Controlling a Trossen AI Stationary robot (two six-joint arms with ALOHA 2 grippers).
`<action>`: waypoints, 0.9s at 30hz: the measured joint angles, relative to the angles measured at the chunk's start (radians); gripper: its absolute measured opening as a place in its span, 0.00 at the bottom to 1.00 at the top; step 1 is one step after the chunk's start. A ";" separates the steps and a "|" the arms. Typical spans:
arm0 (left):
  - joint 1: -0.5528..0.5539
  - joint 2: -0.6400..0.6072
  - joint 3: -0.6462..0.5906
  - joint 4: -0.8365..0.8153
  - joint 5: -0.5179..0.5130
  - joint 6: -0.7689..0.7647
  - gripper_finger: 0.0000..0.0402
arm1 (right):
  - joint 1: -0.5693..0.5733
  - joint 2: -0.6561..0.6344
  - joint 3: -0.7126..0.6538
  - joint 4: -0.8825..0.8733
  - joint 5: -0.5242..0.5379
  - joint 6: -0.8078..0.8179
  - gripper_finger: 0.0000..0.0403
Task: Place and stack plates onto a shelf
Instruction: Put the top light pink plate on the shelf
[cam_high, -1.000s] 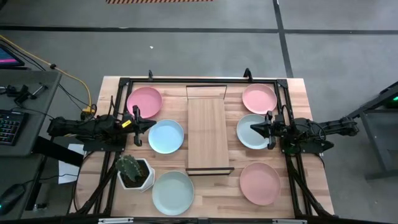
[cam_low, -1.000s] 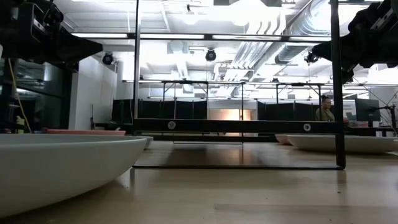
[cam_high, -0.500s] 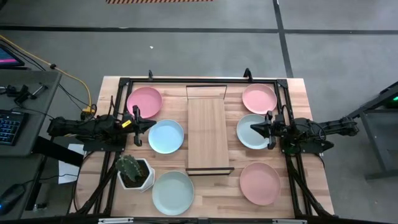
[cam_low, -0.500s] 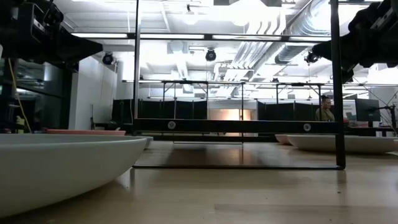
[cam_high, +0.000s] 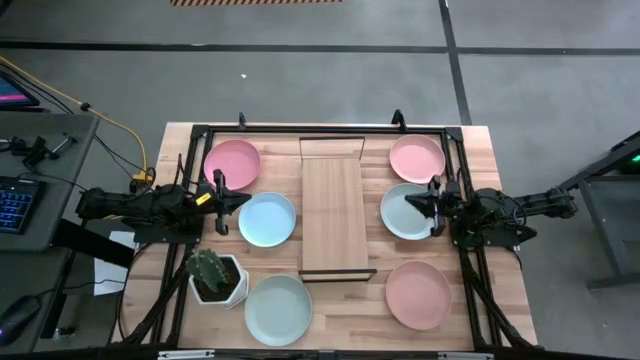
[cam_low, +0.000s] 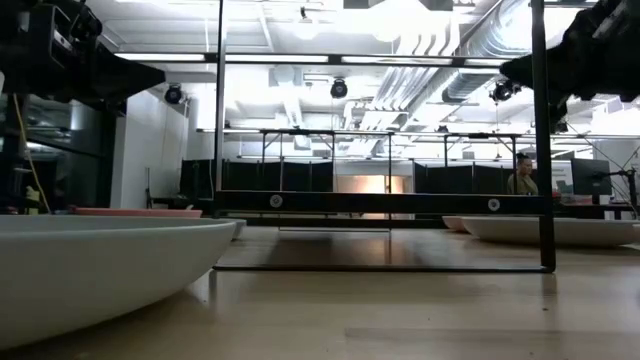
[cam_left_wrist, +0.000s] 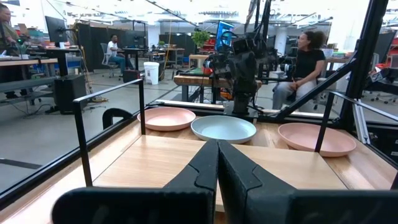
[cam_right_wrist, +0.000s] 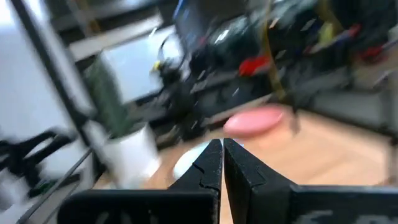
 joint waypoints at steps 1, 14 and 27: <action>0.000 0.000 0.000 0.000 0.000 0.000 0.00 | -0.002 0.000 0.000 0.049 0.062 -0.015 0.00; 0.000 0.000 0.000 0.000 0.000 0.000 0.00 | -0.176 0.351 0.126 -0.083 0.320 0.086 0.24; 0.000 0.000 0.000 0.000 0.000 0.000 0.00 | -0.575 0.850 0.169 -0.153 0.079 0.293 0.43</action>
